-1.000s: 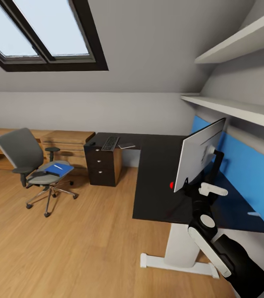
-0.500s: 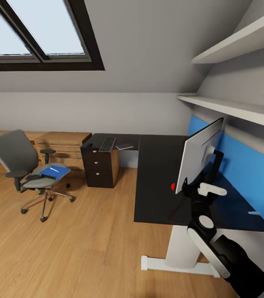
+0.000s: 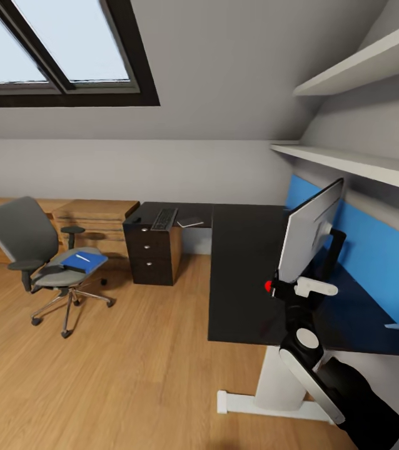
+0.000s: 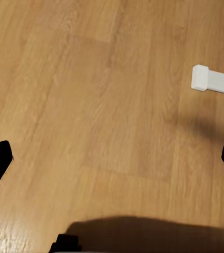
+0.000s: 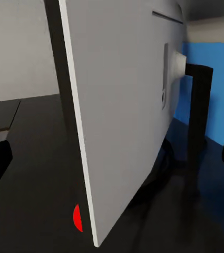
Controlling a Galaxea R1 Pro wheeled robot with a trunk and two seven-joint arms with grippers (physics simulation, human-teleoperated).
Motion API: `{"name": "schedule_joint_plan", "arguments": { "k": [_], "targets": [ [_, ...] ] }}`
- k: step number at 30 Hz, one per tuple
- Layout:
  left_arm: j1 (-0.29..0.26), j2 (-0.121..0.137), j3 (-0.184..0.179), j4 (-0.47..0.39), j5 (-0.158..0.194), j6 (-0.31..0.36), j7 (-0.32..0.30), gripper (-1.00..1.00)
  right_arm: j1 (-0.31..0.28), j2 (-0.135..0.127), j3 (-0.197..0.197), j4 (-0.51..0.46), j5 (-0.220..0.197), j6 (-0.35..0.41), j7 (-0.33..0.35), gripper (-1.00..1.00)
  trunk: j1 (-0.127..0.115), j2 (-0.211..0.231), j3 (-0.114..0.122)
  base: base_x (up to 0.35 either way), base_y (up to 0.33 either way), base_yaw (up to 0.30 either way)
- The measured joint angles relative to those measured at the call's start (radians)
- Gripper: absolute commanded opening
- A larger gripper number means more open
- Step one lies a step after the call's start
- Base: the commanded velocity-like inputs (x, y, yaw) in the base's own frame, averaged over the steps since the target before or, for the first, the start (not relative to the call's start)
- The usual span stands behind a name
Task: In the bedroom, organize the workspace by keeping the computer under the desk, ensuring the monitor is on the desk, placing the keyboard on the desk next to the monitor, placing the mouse on the desk next to the keyboard, moving the folder from the swivel chair onto the desk next to the mouse, stacking the notebook on top of the folder with the pen on top of the notebook, and positioning the swivel chair next to the desk.
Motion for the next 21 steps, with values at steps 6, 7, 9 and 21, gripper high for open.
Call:
{"name": "schedule_joint_plan", "arguments": {
  "k": [6, 7, 9, 21],
  "targets": [
    [0.0, 0.0, 0.0, 0.0, 0.0, -0.001, 0.0, 1.0, 0.0, -0.001, 0.0, 0.0, 0.002, 0.0, 0.0, 1.0, 0.0, 0.0, 0.0, 0.042, 0.04, 0.0],
    [0.0, 0.0, 0.0, 0.0, 0.0, -0.001, 0.0, 1.0, 0.0, -0.001, 0.0, 0.0, 0.002, 0.0, 0.0, 1.0, 0.0, 0.0, 0.0, 0.011, 0.011, 0.0],
    [0.0, 0.0, 0.0, 0.0, 0.0, -0.001, 0.0, 1.0, 0.0, -0.001, -0.001, 0.0, 0.002, 0.0, 0.0, 1.0, 0.0, 0.0, 0.0, 0.008, 0.008, 0.0],
    [0.0, 0.0, 0.0, 0.0, 0.0, 0.0, 0.0, 1.0, 0.0, -0.001, -0.001, 0.005, 0.003, 0.0, 0.0, 1.0, 0.0, 0.0, 0.0, 0.148, 0.098, 0.0]
  ]
}}
